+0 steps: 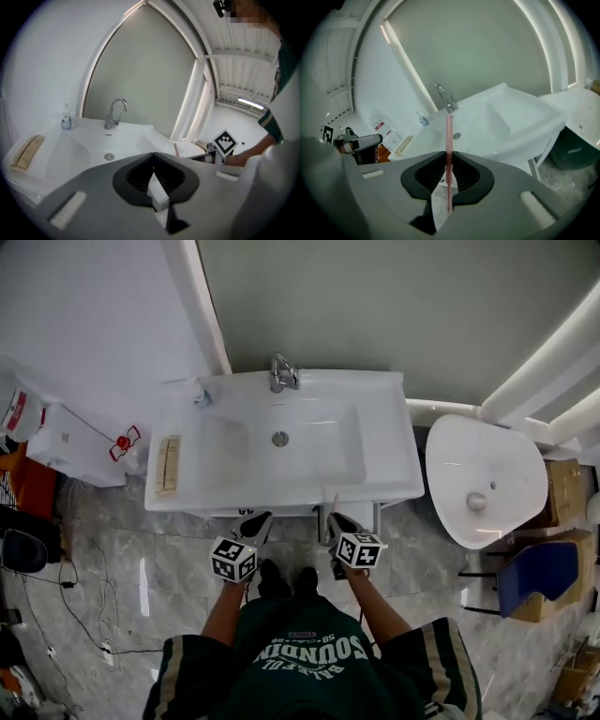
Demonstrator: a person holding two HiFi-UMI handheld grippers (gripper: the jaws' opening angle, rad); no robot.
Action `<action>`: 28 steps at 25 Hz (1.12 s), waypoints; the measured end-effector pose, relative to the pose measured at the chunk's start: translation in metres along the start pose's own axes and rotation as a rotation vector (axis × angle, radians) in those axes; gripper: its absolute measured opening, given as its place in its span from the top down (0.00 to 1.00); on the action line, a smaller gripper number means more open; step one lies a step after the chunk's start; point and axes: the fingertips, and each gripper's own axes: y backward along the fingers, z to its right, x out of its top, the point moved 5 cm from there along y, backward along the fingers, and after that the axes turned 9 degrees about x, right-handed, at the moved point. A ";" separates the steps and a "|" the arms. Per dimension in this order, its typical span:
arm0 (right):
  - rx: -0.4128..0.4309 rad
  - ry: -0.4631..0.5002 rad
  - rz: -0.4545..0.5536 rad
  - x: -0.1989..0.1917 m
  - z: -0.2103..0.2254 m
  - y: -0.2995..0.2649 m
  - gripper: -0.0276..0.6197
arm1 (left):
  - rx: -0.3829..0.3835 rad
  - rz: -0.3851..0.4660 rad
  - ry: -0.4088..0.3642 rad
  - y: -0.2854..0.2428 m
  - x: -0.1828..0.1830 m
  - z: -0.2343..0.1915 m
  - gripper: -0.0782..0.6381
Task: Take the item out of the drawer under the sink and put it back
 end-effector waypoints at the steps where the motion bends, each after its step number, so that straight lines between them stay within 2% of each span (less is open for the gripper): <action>1: 0.017 0.034 0.012 0.011 -0.008 -0.002 0.88 | 0.006 0.009 -0.005 0.001 0.005 -0.003 0.82; 8: 0.116 0.275 0.121 0.096 -0.061 -0.013 0.88 | 0.071 0.103 -0.066 0.012 0.052 -0.034 0.82; 14: 0.167 0.454 0.225 0.149 -0.107 -0.009 0.88 | 0.119 0.194 -0.092 0.030 0.096 -0.058 0.82; 18: 0.199 0.523 0.267 0.170 -0.130 -0.003 0.88 | 0.141 0.249 -0.106 0.039 0.119 -0.067 0.82; 23: 0.211 0.590 0.303 0.178 -0.149 0.004 0.88 | 0.148 0.263 -0.122 0.046 0.128 -0.073 0.82; 28: 0.206 0.601 0.314 0.182 -0.151 0.007 0.88 | 0.143 0.267 -0.122 0.047 0.129 -0.073 0.82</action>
